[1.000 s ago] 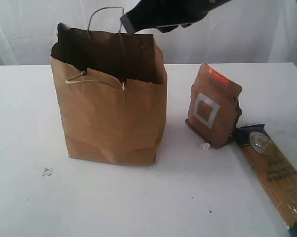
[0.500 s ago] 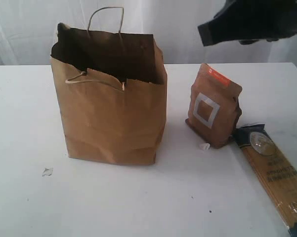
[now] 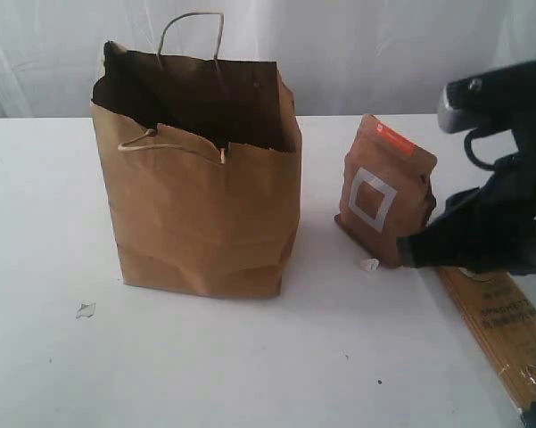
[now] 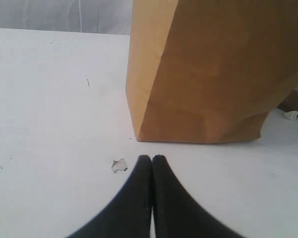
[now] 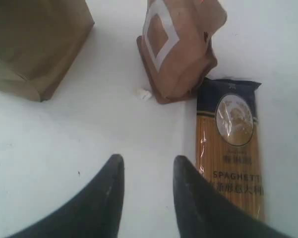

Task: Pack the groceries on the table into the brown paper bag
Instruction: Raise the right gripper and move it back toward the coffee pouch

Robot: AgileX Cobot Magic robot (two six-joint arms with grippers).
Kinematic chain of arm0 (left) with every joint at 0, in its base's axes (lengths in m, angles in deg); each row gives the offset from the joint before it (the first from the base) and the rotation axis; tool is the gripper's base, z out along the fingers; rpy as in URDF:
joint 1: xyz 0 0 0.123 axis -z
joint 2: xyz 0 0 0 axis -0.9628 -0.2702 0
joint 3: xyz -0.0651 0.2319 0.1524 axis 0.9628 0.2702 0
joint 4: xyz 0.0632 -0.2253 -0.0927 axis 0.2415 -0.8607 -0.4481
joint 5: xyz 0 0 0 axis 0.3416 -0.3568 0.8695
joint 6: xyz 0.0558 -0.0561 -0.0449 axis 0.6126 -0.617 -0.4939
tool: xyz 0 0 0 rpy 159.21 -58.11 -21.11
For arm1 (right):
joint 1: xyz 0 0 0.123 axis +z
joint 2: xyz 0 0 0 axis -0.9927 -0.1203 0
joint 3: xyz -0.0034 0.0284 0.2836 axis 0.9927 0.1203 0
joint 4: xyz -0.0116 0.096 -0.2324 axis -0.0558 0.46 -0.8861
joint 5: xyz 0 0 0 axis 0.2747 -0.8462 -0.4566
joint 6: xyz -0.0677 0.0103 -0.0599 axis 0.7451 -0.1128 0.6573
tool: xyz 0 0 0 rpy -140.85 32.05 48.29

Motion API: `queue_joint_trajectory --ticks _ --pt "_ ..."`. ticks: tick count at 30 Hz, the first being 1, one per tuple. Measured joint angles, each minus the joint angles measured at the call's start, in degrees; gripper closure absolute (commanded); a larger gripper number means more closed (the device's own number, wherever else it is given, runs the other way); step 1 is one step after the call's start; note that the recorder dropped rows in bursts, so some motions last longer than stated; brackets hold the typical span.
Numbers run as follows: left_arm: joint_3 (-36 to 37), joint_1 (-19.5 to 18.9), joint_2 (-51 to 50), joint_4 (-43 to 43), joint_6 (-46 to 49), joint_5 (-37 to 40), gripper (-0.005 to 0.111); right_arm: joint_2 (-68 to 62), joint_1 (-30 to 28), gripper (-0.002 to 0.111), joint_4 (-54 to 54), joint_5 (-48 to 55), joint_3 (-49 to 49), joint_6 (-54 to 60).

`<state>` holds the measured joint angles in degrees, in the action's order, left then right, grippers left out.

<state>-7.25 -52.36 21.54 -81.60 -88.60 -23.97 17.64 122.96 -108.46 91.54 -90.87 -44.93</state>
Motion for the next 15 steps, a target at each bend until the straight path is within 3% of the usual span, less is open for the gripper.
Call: queue_joint_trajectory --ticks 7,15 --pt "0.0 0.0 0.0 0.0 0.0 0.0 0.107 0.0 0.0 0.075 -2.0 -3.0 4.3 -1.5" --pt "0.0 0.0 0.0 0.0 0.0 0.0 0.107 -0.9 -0.1 0.055 -9.8 -8.0 7.9 -5.1"
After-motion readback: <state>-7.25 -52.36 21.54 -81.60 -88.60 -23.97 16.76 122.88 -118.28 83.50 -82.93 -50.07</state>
